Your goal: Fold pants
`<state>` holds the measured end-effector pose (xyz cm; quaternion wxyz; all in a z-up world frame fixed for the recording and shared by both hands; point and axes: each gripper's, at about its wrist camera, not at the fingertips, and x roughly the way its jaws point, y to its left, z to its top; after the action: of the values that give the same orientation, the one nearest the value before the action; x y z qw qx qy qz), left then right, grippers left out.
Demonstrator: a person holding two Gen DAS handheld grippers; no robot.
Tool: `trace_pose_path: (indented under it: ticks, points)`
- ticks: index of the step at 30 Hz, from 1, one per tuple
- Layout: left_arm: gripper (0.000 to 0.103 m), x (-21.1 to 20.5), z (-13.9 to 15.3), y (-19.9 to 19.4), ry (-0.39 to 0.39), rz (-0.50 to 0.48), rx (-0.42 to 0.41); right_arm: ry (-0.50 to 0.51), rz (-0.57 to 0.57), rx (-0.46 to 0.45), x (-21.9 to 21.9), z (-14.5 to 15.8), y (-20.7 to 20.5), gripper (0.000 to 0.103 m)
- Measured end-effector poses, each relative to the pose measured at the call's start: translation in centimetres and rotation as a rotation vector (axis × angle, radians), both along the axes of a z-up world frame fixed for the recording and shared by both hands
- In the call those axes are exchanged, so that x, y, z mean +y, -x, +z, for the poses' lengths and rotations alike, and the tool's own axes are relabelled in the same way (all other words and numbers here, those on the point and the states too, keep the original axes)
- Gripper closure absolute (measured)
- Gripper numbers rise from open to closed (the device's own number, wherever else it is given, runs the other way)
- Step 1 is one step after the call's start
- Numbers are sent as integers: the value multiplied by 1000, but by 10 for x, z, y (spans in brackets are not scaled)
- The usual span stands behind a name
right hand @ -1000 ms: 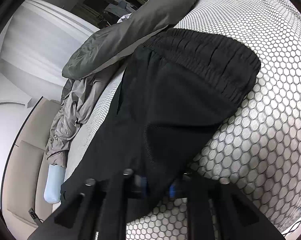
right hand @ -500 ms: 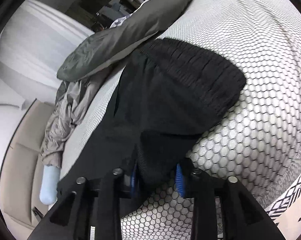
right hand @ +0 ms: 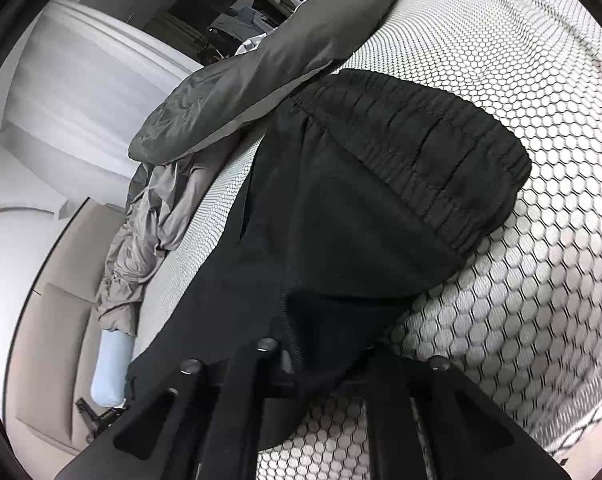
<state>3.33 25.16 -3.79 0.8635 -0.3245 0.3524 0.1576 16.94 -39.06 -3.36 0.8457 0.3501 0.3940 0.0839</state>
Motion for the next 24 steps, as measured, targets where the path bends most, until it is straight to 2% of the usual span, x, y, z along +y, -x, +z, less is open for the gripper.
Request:
trace_pose_path:
  ticks: [4, 5, 7, 8, 9, 10, 12, 15, 17, 19, 20, 21, 22, 24]
  points:
    - [92, -10, 6, 25, -21, -21, 8, -35, 8, 17, -8, -1, 23, 98]
    - [92, -10, 4, 24, -23, -32, 20, -1, 22, 38, -6, -3, 26, 98]
    - [90, -11, 4, 28, -35, -33, 25, 48, 42, 65, -4, -4, 29, 90]
    - [85, -12, 5, 30, -47, -27, 33, 34, 42, 59, -7, -2, 30, 88]
    - [75, -13, 5, 30, -64, -16, 50, 14, 26, 51, -13, 1, 33, 81]
    - [70, -15, 7, 33, -83, 9, 73, 1, -4, 41, -21, 4, 37, 69]
    - [53, -16, 12, 37, -93, 46, 60, -46, -111, -8, -44, 11, 52, 53]
    - [49, -14, 13, 36, -78, 39, 40, -156, -230, -4, -75, 2, 60, 50]
    - [49, -11, 11, 33, -58, 43, 28, -240, -240, -3, -89, -9, 53, 50]
    - [61, -5, 7, 33, -24, 54, 16, -291, -259, 12, -97, -17, 48, 51]
    - [73, -2, 5, 32, -19, 59, 24, -277, -243, 8, -97, -16, 43, 55]
    - [80, 1, 3, 29, -22, 63, 33, -239, -233, 3, -96, -12, 40, 68]
    - [81, 4, 0, 28, -10, 59, 32, -174, -231, -5, -94, -5, 39, 77]
    - [84, 9, -4, 25, 7, 54, 31, -113, -224, -85, -90, 15, 44, 86]
